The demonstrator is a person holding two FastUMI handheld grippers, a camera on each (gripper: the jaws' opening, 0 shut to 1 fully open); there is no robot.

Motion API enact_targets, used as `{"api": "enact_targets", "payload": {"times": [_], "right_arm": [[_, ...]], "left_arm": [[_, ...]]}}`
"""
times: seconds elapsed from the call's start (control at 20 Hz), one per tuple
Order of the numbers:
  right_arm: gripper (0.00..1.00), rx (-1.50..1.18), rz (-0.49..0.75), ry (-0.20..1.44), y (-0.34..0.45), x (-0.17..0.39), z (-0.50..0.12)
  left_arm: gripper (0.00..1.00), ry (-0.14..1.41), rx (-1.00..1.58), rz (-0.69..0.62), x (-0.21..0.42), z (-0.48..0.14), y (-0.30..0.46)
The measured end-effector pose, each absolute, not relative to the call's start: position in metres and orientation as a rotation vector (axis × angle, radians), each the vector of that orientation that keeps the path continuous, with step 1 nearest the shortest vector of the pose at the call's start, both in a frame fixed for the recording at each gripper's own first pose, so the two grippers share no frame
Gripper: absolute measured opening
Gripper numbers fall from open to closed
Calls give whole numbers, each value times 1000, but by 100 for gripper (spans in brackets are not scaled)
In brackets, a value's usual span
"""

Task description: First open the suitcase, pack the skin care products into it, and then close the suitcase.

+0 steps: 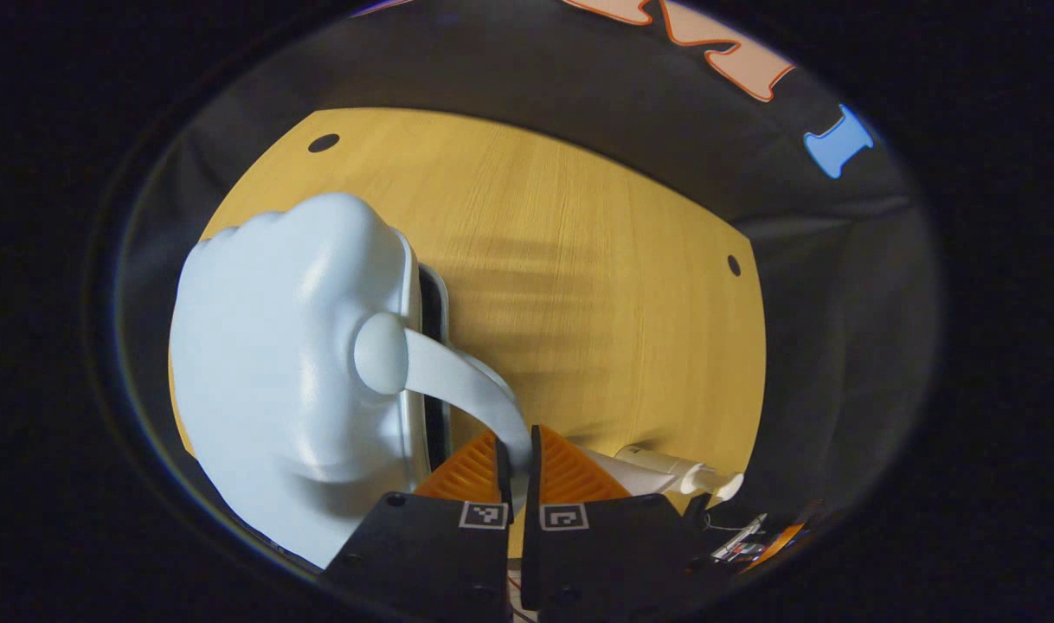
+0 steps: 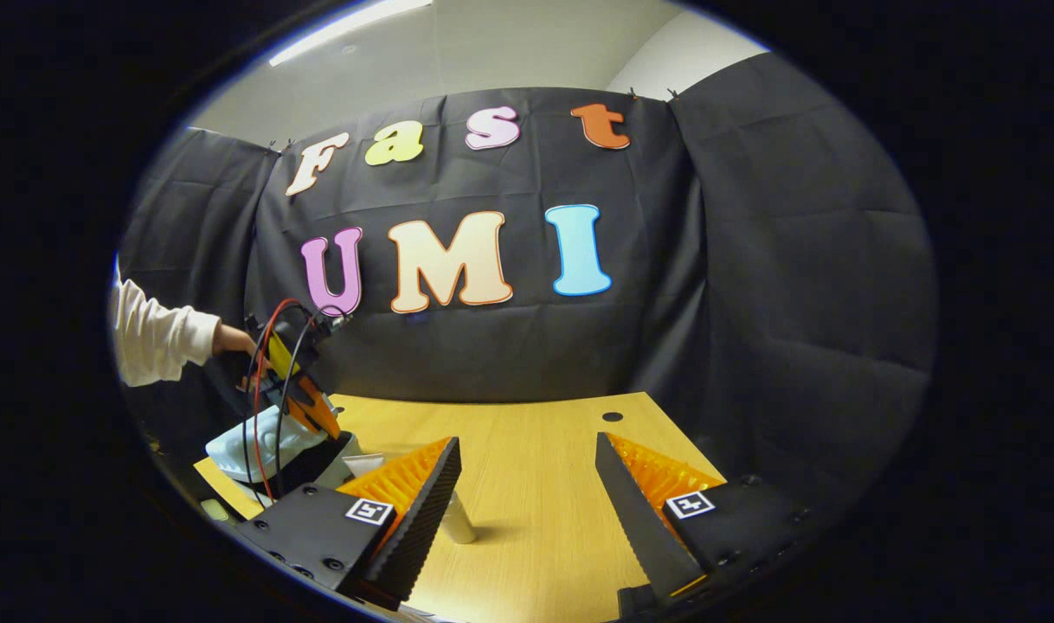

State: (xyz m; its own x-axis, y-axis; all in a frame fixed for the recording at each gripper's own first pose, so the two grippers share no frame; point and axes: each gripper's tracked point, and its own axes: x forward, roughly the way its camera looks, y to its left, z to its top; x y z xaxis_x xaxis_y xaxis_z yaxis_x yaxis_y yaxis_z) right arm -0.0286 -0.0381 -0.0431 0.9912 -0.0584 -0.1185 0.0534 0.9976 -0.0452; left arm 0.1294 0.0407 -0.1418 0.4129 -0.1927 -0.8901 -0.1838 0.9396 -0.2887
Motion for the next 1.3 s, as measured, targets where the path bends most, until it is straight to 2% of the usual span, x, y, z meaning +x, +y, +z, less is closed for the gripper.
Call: {"api": "enact_targets", "payload": {"times": [0.3, 0.4, 0.7, 1.0, 1.3], "right_arm": [[96, -51, -17, 108, -18, -22, -38], [98, -52, -5, 102, -9, -20, -37], [98, -78, 34, 91, 22, -11, -36], [98, -75, 57, 90, 53, -6, -37], [96, -127, 50, 51, 75, -3, -23]], "left_arm": [[0, 1035, -439, -3, 109, -65, 86], [0, 1001, -441, 10, 98, -45, 106], [0, 913, -422, 86, 66, 1, 193], [0, 892, -354, 168, 31, 9, 278], [0, 883, -319, 208, 12, -11, 340]]}}
